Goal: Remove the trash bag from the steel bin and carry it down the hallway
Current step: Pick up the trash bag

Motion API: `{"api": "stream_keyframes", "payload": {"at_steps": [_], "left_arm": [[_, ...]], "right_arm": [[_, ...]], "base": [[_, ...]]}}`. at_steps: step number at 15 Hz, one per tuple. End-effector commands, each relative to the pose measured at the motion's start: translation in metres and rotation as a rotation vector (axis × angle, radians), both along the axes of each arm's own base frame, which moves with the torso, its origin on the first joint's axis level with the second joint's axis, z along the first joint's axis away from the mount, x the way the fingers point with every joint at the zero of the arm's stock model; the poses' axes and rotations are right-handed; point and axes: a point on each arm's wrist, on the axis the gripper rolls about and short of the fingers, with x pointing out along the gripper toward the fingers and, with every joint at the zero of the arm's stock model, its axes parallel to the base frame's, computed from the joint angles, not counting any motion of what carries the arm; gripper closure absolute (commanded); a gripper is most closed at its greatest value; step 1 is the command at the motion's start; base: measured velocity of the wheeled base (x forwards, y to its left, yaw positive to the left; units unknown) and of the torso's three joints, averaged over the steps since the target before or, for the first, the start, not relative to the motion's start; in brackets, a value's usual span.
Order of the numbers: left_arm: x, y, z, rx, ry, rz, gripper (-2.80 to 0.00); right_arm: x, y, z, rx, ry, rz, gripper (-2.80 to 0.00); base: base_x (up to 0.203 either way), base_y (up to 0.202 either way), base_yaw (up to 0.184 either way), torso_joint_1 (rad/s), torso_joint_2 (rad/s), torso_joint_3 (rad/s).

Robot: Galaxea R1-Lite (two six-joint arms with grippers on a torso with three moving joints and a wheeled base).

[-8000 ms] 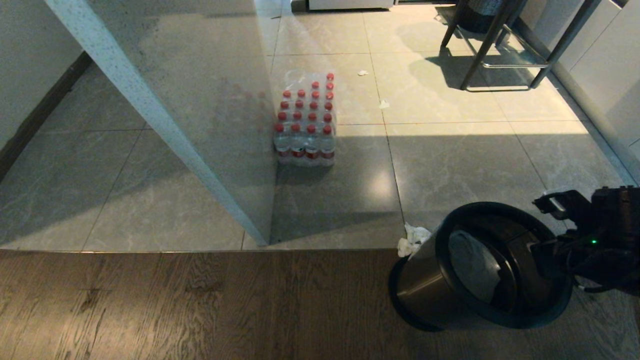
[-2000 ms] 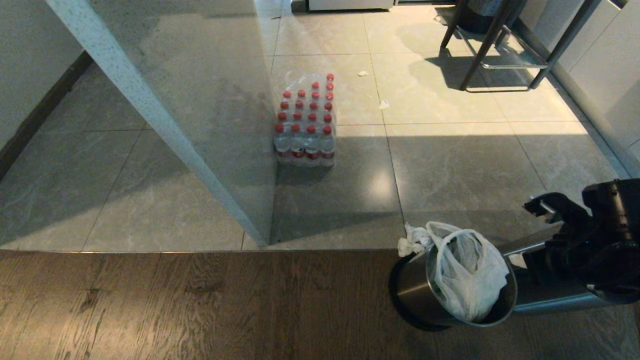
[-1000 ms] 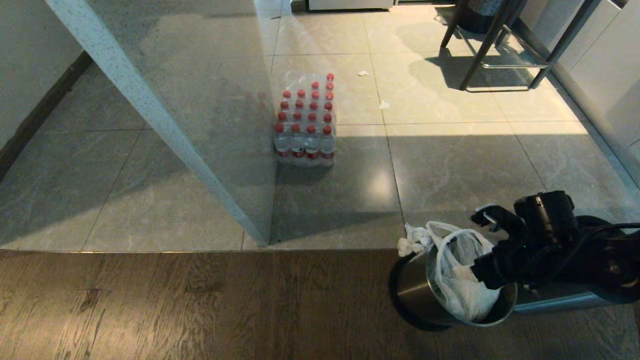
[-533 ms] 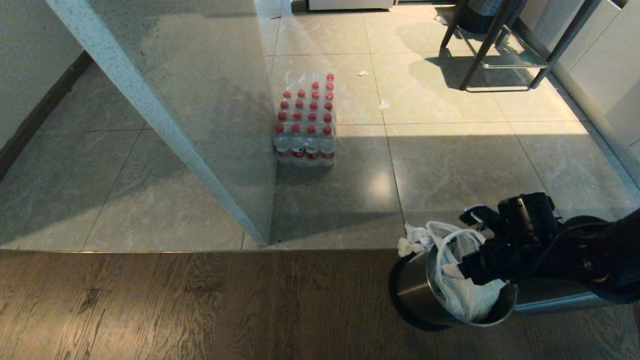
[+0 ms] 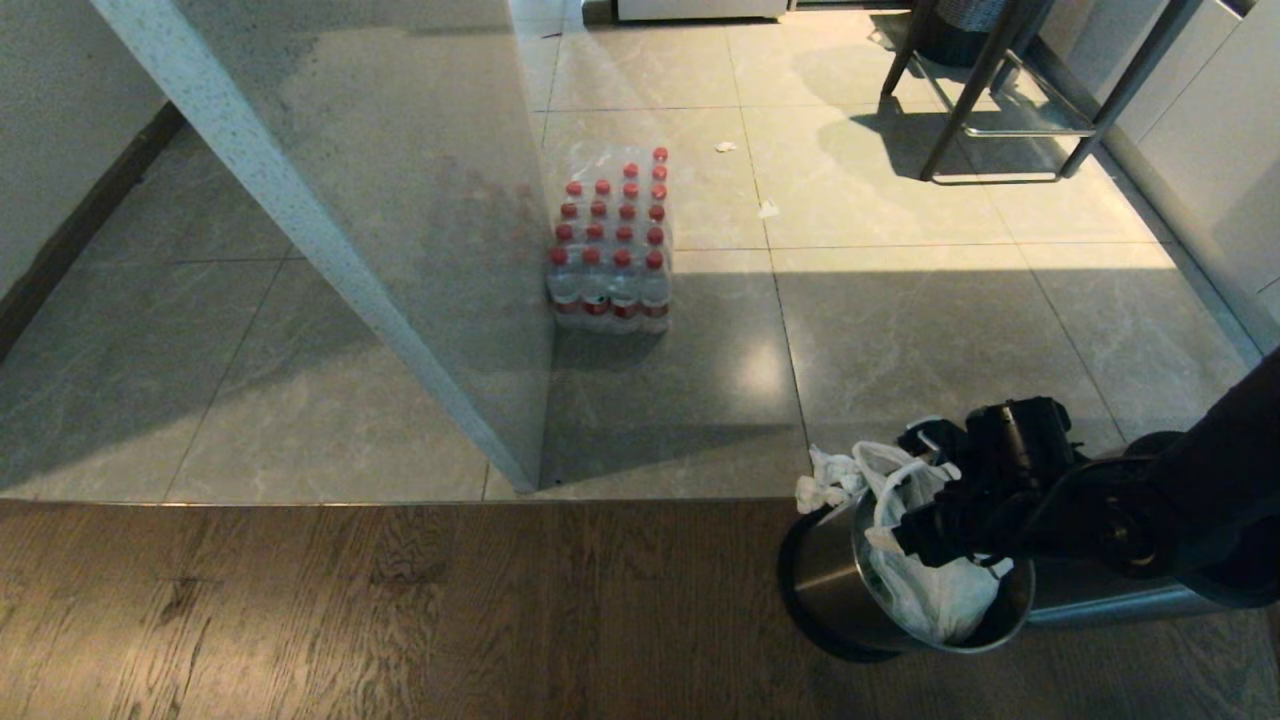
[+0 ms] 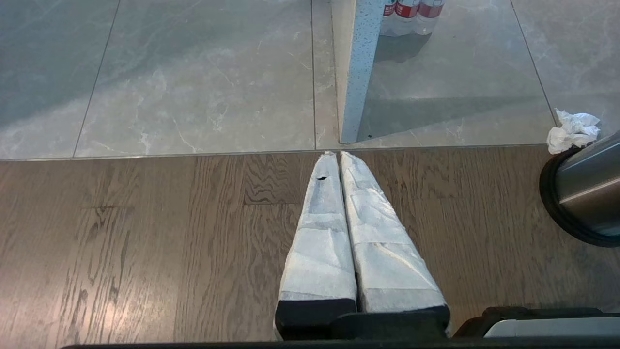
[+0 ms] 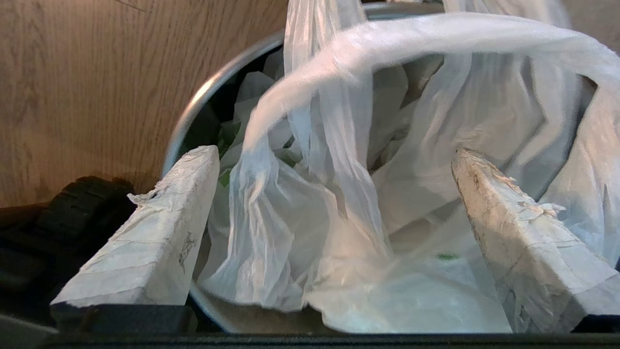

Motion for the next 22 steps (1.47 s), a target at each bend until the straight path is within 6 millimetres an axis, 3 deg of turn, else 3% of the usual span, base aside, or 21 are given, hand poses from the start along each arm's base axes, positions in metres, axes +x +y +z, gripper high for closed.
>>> {"api": "stream_keyframes", "payload": {"at_steps": [1,22], "left_arm": [[0.000,0.000,0.000,-0.001,-0.001,0.000,0.00],[0.000,0.000,0.000,-0.001,-0.001,0.000,0.00]], "right_arm": [[0.005,0.001,-0.011,-0.004,0.020,0.002,-2.80],[0.028,0.003,-0.033,-0.075,-0.038,-0.027,-2.80]], "base": [[0.000,0.000,0.000,0.000,0.00,0.000],[0.000,0.000,0.000,0.000,0.00,0.000]]}}
